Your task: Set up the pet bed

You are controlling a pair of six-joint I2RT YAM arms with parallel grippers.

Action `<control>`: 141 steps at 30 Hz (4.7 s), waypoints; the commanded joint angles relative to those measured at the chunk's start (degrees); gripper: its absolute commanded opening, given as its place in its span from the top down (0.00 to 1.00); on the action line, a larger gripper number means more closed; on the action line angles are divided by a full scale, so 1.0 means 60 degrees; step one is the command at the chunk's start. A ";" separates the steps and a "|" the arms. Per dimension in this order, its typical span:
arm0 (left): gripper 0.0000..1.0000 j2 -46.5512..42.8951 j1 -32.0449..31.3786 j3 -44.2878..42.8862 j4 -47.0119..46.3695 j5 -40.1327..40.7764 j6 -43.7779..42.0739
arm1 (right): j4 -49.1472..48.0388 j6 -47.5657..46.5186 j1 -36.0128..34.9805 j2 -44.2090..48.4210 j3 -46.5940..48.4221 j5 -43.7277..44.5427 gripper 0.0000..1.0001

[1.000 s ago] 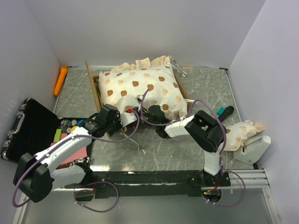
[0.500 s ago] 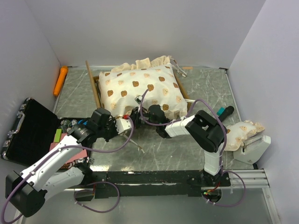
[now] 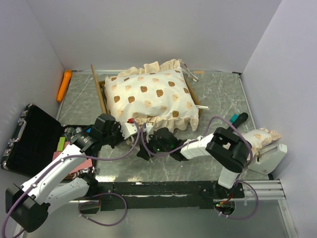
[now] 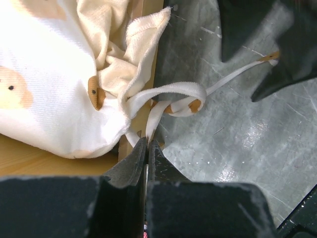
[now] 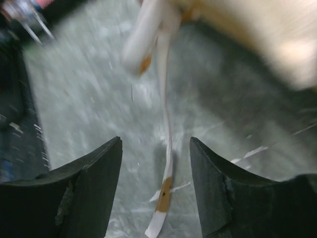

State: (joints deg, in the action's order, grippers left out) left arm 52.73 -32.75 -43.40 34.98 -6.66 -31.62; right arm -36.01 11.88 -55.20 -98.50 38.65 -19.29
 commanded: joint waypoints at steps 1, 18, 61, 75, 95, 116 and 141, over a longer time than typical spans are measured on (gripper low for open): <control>0.99 -0.0219 0.0068 -0.0238 -0.0045 -0.0048 0.0172 | 0.0654 -0.1159 -0.0803 -0.0355 0.0076 0.1834 0.39; 0.99 -0.0014 0.1006 -0.2581 0.1009 0.2013 0.0071 | -0.0282 0.1300 0.0101 -0.0370 -0.1666 0.2410 1.00; 0.99 -0.0292 -0.0588 -0.0285 0.3808 -0.1235 -0.1526 | 0.1066 0.0115 -0.0131 0.0024 0.0223 0.0726 1.00; 0.99 -0.0102 -0.1060 0.3716 0.0880 0.3041 -0.2435 | 0.1442 -0.0514 -0.0190 0.3570 0.0234 -0.0008 1.00; 0.29 -0.2032 -0.1045 0.2139 0.2267 0.1671 -0.1398 | 0.1287 -0.0414 -0.0116 0.1974 0.1279 -0.1545 1.00; 0.03 -0.0719 0.0241 -0.4031 -0.1534 0.5413 0.4488 | 0.6940 -0.4984 -0.2402 0.3010 0.2758 -0.0729 0.23; 0.02 0.1815 0.2456 -0.3211 -0.2037 0.4190 0.8861 | 0.8404 -0.1057 0.8599 0.2474 0.4982 0.0507 0.15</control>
State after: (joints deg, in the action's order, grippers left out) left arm 61.41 -18.17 -63.13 25.69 27.07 22.24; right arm 14.24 6.33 -4.19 -79.05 63.37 -6.63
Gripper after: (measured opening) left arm 0.967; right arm 0.853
